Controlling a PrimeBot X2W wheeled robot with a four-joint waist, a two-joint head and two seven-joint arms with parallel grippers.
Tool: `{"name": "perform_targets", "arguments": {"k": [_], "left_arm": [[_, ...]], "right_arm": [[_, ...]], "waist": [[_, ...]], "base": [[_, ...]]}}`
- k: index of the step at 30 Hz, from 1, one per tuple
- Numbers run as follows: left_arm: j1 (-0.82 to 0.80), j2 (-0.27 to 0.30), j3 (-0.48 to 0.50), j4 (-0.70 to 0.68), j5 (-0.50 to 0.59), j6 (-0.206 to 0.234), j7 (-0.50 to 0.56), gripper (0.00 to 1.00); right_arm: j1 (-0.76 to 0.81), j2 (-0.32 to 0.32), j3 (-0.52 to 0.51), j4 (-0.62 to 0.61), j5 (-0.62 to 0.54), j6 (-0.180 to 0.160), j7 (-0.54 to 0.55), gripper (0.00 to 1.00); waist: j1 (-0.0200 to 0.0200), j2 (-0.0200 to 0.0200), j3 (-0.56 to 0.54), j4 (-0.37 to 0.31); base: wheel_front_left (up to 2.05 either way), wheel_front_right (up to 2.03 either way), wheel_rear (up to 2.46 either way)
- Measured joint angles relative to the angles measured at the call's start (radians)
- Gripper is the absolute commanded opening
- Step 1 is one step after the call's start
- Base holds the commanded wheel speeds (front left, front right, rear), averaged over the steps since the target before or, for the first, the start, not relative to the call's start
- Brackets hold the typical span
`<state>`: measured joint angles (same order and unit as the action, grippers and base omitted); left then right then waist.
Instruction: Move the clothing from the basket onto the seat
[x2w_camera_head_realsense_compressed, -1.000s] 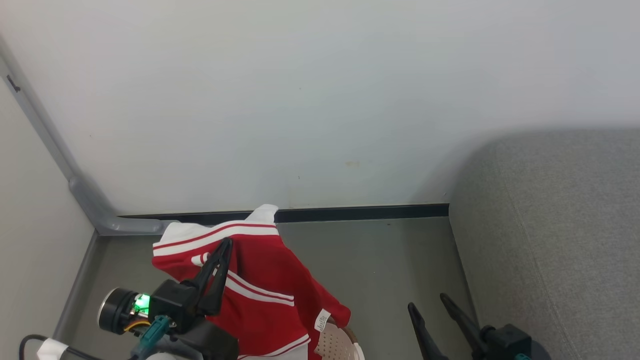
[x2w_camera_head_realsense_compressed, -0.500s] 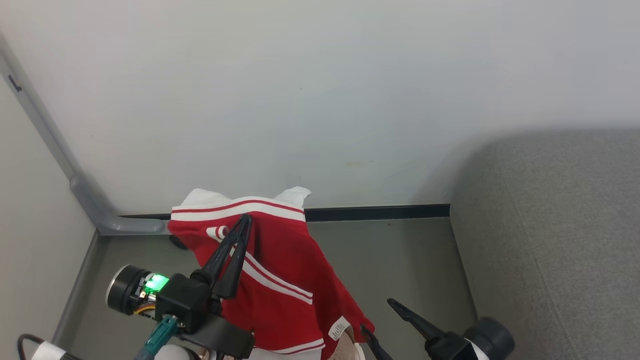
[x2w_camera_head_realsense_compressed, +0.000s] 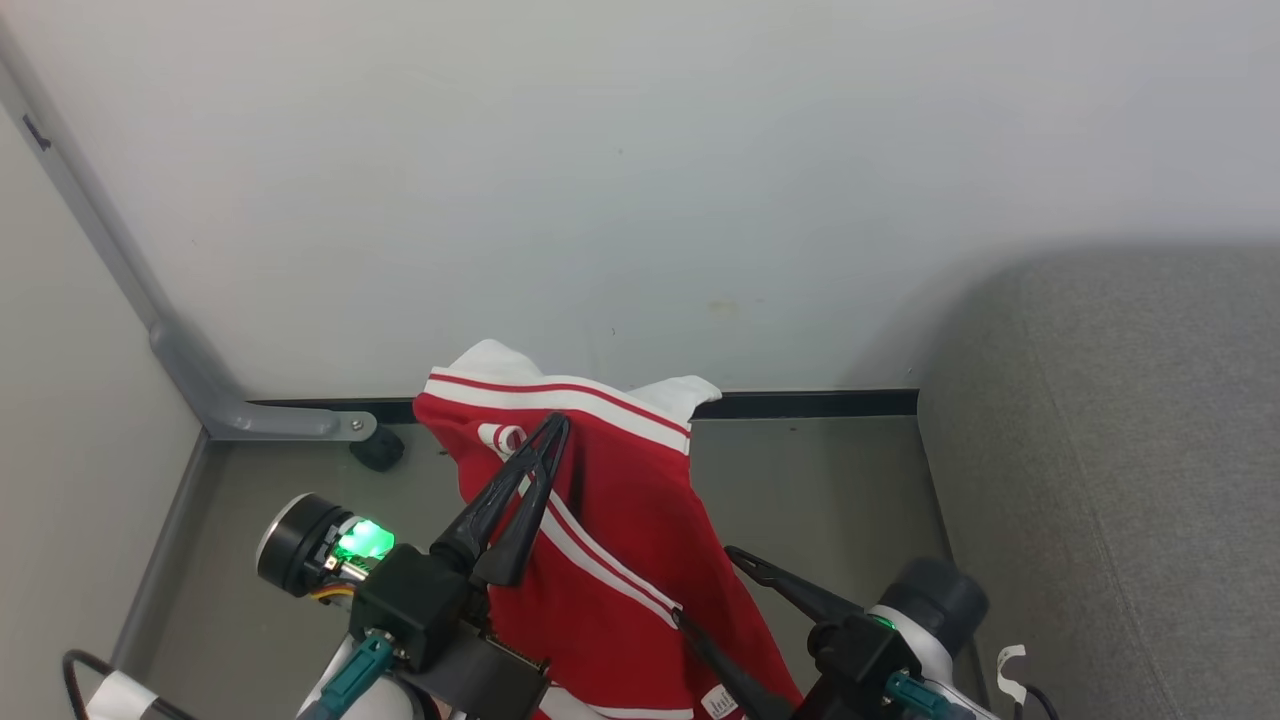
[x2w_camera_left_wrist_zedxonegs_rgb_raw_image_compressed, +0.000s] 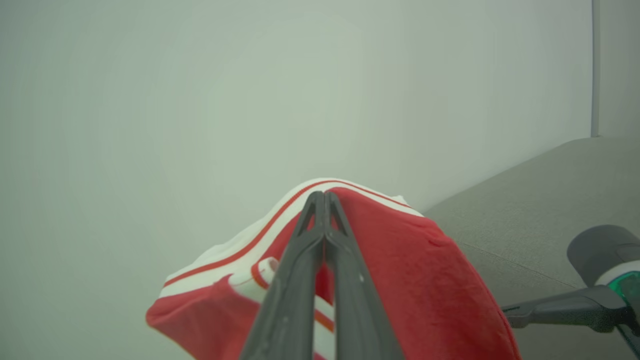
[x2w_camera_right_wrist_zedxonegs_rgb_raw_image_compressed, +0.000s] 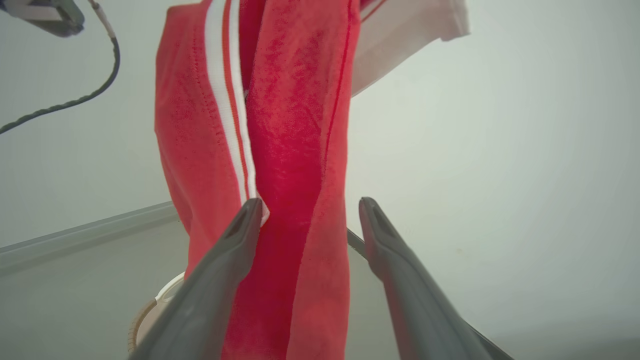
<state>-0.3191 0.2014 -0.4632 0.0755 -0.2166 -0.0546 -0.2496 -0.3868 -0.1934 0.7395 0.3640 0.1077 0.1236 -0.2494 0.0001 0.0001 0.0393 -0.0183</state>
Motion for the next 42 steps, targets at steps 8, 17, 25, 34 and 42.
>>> {"name": "perform_targets", "arguments": {"k": [8, 17, 25, 34, 42], "left_arm": [[-0.026, -0.002, -0.003, -0.004, 0.008, -0.010, 0.000, 0.00], [-0.051, -0.022, -0.031, -0.037, 0.026, -0.026, 0.000, 0.00], [-0.096, -0.052, -0.072, -0.056, 0.037, -0.040, 0.000, 0.00], [-0.107, -0.077, -0.123, -0.086, 0.043, -0.052, 0.000, 0.00], [-0.107, -0.077, -0.136, -0.099, 0.044, -0.053, 0.000, 0.00]], "right_arm": [[-0.049, -0.024, 0.119, 0.017, 0.062, 0.000, 0.000, 1.00], [-0.087, -0.001, 0.126, 0.084, 0.088, 0.000, 0.000, 1.00], [-0.106, 0.036, 0.174, 0.134, 0.128, 0.000, 0.000, 1.00], [-0.139, 0.094, 0.133, 0.211, 0.155, -0.001, 0.000, 1.00], [-0.139, 0.106, 0.056, 0.255, 0.214, -0.037, 0.000, 0.00]], "waist": [[0.0000, 0.0000, 0.016, 0.011], [0.0000, 0.0000, 0.024, 0.013], [0.0000, 0.0000, 0.030, 0.019], [-0.0001, 0.0000, 0.031, 0.023], [0.0000, 0.0000, 0.027, 0.032]], "base": [[0.00, 0.00, 0.00], [0.00, 0.00, 0.00], [0.00, 0.00, 0.00], [0.00, 0.00, 0.00], [0.00, 0.00, 0.00]]}}
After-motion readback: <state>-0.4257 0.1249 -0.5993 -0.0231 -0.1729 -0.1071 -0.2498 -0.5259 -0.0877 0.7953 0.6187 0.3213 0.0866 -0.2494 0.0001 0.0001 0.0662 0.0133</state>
